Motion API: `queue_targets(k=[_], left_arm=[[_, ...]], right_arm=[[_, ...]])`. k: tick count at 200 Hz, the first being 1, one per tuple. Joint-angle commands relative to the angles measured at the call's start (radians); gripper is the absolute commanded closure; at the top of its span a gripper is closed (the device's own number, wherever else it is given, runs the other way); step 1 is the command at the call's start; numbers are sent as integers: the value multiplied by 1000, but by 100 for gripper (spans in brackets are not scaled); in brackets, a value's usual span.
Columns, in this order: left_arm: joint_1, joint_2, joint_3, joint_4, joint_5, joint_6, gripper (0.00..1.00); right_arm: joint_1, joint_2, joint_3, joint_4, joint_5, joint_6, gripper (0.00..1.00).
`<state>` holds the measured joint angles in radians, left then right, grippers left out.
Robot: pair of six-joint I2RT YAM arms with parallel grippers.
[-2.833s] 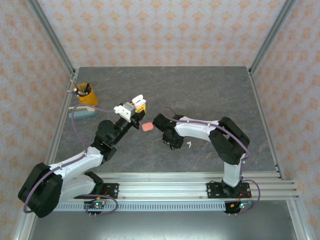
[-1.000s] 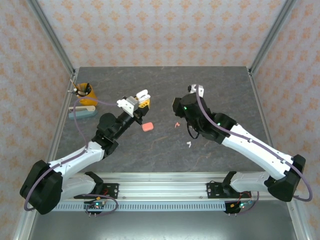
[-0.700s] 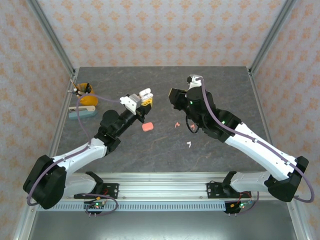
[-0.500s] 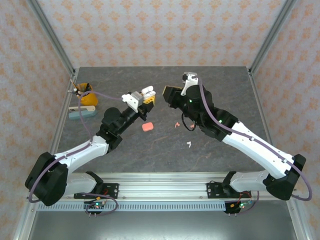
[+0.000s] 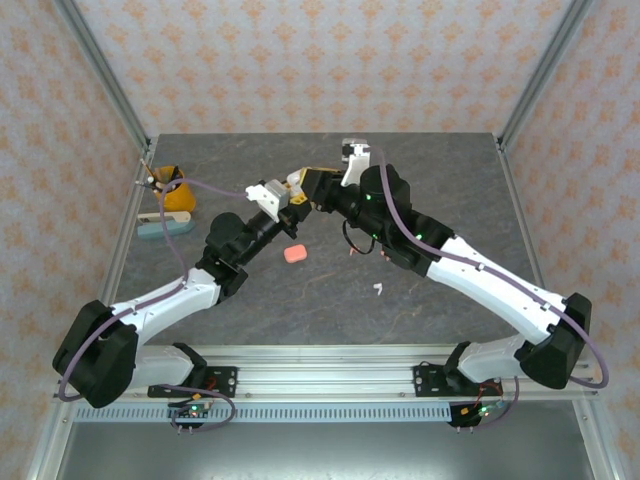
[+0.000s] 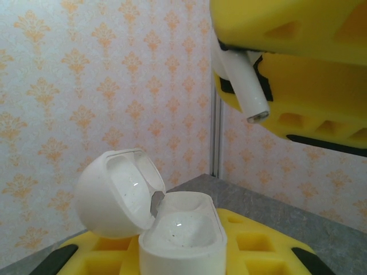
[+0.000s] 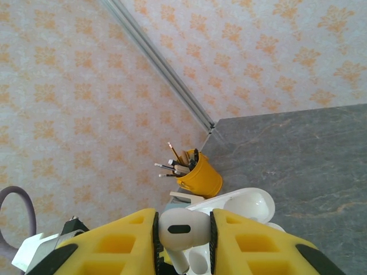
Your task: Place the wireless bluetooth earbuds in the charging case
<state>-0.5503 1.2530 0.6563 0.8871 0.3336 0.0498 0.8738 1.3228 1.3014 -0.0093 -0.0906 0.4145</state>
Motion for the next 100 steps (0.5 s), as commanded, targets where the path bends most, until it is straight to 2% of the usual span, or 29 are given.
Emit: queue_targets(k=[1,100], left_arm=[[-7,6,40,65,4,-13,100],[-10,0,48,75,1,-34,100]], right_arm=[[-4,14,-11,71,-42,13,73],[-4,39,-44,112,-17,14,74]])
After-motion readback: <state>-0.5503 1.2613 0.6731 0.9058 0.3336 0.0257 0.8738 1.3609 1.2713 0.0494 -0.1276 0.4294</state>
